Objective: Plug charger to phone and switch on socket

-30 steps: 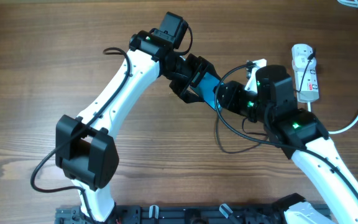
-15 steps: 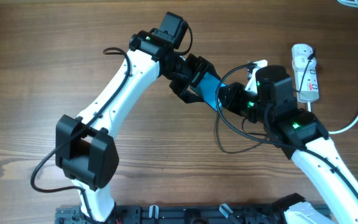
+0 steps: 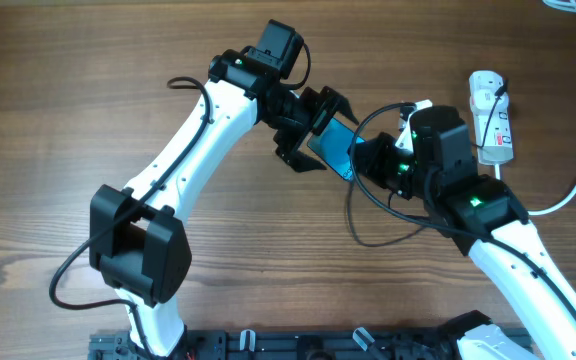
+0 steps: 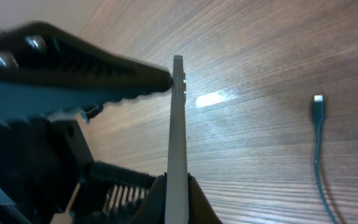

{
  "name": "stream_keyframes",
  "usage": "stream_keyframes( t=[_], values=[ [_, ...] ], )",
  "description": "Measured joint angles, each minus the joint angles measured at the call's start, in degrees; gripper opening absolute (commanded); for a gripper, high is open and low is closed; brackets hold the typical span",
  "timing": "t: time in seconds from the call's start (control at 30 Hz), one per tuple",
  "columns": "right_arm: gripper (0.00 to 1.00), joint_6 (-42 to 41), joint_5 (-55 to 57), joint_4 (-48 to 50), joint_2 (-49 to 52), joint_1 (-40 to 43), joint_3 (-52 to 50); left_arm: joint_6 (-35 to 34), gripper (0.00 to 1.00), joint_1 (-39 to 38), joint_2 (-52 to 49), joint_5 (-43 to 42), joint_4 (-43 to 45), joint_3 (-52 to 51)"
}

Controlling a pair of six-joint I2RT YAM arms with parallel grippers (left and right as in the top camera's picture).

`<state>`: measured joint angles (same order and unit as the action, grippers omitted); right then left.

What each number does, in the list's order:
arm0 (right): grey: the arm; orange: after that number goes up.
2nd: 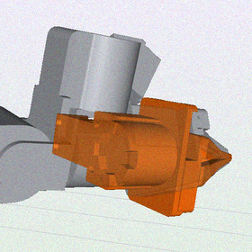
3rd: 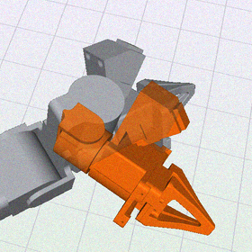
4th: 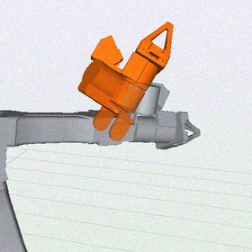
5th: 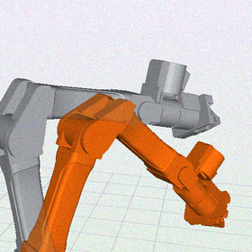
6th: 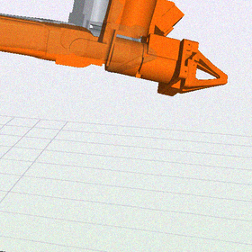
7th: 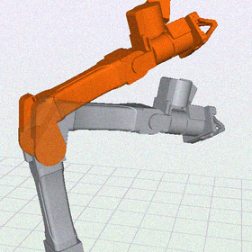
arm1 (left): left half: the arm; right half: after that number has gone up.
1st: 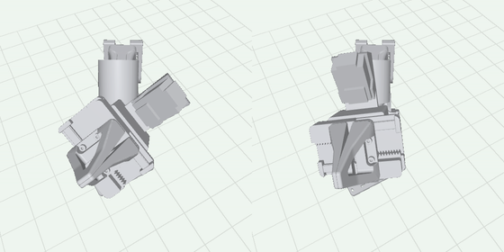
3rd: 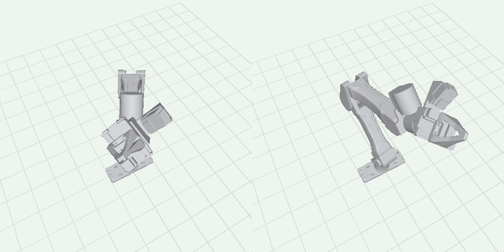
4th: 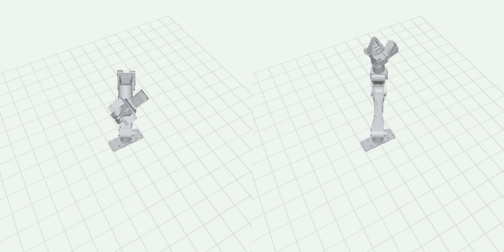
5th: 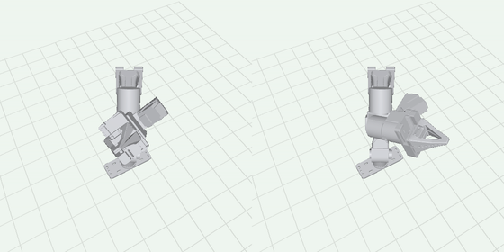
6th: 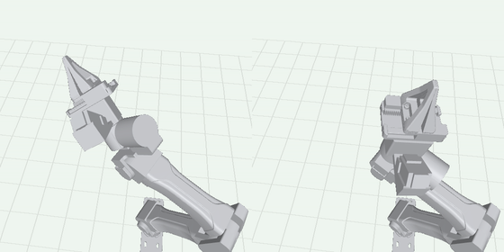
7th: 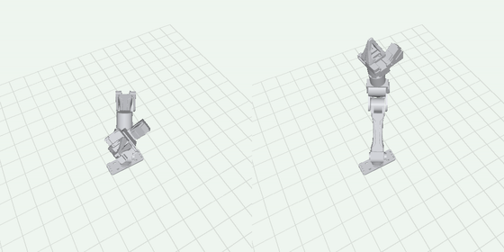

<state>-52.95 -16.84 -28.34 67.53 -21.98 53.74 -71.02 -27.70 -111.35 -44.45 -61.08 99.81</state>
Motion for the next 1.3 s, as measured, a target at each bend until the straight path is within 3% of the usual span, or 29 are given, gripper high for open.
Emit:
stream_keyframes(
  t=[0.1,0.23,0.3,0.47,0.67,0.9,1.17,1.3],
  values=[
    [0.04,-5.53,0.22,-0.02,0.02,0.0,0.0,-0.02,1.0,0.0,0.0,-1.49,0.07,0.0],
    [0.04,-21.24,1.46,-0.07,0.02,0.04,0.0,-0.02,1.0,0.0,0.0,-2.82,0.04,0.0],
    [0.04,-29.24,2.62,0.0,0.02,0.87,0.0,-0.02,0.9,0.02,0.0,-3.06,0.07,0.0],
    [0.04,-40.11,3.82,0.74,0.02,1.55,0.0,-0.02,0.61,2.19,0.0,-3.48,0.07,0.0],
    [0.05,-54.84,0.37,0.76,0.02,1.55,0.0,0.0,0.58,2.34,0.0,-3.48,1.18,0.0],
    [0.04,-63.39,-1.36,1.75,0.02,1.55,0.0,-0.02,0.47,2.34,0.0,-3.26,2.29,0.0],
    [0.05,-64.92,-1.57,3.65,0.02,1.55,0.0,-0.02,0.31,2.34,0.0,-2.51,2.84,0.0],
    [0.04,-64.96,-1.55,3.78,0.02,1.57,0.0,-0.04,0.31,2.32,0.0,-2.34,3.06,0.0]
  ],
)
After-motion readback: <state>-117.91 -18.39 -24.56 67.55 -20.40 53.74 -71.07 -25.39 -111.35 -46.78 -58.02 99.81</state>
